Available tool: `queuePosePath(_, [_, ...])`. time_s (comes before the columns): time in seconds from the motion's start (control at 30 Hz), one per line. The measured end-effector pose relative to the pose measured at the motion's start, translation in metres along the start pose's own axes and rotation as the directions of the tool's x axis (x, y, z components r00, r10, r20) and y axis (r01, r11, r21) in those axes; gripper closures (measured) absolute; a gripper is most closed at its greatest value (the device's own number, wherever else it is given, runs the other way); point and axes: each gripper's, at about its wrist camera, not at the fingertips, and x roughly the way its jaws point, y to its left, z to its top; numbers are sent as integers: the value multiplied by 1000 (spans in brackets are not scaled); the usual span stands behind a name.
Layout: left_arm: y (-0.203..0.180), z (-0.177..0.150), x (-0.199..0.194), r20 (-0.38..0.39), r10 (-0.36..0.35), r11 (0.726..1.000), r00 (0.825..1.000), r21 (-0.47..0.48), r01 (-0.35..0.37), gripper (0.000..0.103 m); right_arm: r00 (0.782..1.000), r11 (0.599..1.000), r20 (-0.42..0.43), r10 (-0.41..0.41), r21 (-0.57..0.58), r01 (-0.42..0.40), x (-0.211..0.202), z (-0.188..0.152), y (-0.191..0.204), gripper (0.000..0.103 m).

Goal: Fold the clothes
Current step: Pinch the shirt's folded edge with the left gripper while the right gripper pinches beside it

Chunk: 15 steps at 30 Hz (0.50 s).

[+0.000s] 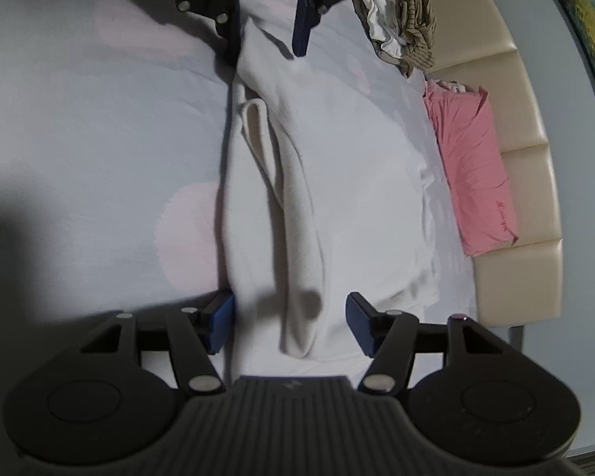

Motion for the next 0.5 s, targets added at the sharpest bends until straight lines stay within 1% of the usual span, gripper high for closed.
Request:
queuePosePath(0.17, [2,0,4,10,-8,1000,1000,-23,8,60,999,998,-4,-54,-37,54,13,-1,1,40])
queuePosePath(0.23, [3,0,6,14,-11,999,1000,-33,12,60,997,997,-6,-74,-39,73,20,0,0,43])
queuePosePath(0.27, [4,0,6,16,-13,999,1000,-37,13,66,997,996,-9,-76,-37,76,24,1,-1,45])
queuePosePath(0.3, [4,0,7,18,-14,999,1000,-42,15,71,997,997,-13,-74,-34,74,25,1,-1,55])
queuePosePath(0.33, [5,0,8,20,-16,999,1000,-47,17,82,998,998,-20,-59,-32,59,26,2,-1,67])
queuePosePath(0.4, [7,1,7,22,-16,999,1000,-52,17,92,1000,999,-27,-17,-33,16,26,3,0,85])
queuePosePath(0.5, [16,1,4,27,-25,997,999,-77,27,95,1000,1000,-21,-6,-21,6,22,3,-1,90])
